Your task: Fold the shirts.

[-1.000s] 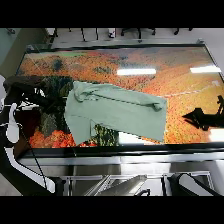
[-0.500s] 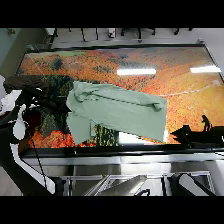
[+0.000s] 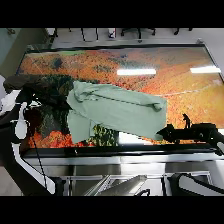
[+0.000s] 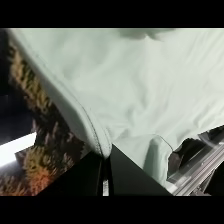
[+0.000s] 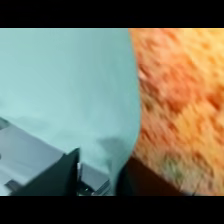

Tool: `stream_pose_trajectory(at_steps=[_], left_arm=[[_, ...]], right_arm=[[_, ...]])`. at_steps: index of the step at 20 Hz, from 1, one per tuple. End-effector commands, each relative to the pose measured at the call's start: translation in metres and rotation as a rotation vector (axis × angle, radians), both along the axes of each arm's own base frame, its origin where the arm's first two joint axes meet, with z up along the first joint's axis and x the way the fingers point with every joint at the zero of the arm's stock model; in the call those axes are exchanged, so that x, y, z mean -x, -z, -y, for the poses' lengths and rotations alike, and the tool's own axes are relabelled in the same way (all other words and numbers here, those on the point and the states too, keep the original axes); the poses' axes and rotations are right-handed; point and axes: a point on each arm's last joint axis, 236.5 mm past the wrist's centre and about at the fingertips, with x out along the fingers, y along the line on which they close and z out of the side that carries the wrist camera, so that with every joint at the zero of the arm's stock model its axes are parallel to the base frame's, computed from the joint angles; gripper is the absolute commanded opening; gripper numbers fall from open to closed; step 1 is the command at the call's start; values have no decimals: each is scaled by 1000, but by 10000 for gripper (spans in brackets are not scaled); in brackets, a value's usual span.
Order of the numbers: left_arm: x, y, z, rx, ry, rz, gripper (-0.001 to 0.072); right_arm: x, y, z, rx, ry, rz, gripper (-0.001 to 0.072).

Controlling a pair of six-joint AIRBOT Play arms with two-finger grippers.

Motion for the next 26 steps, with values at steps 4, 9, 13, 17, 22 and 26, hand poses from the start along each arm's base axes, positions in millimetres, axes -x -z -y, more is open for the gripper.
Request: stream_pose_trajectory(at_steps=[4,9,13,17,22,26], left_arm=[[-15,-107,43,76,43,264,16],[34,-394,55,9,-96,1049,16],[207,-615,38,-99,-368,1808,15],[345,-681,11,-230,-589,2158,15],[301,-652,1,-324,-552,2010,15],[166,-544,0,-350,-366,1555,15]], right_arm=[[-78,-93,2,18,-7,339,15],[-95,-431,4,343,-48,1175,15],[36,-657,-28,705,44,1791,16],[111,-717,-53,815,85,2003,16],[67,-683,-47,752,-9,1856,16],[-17,-598,-20,607,-73,1569,16]])
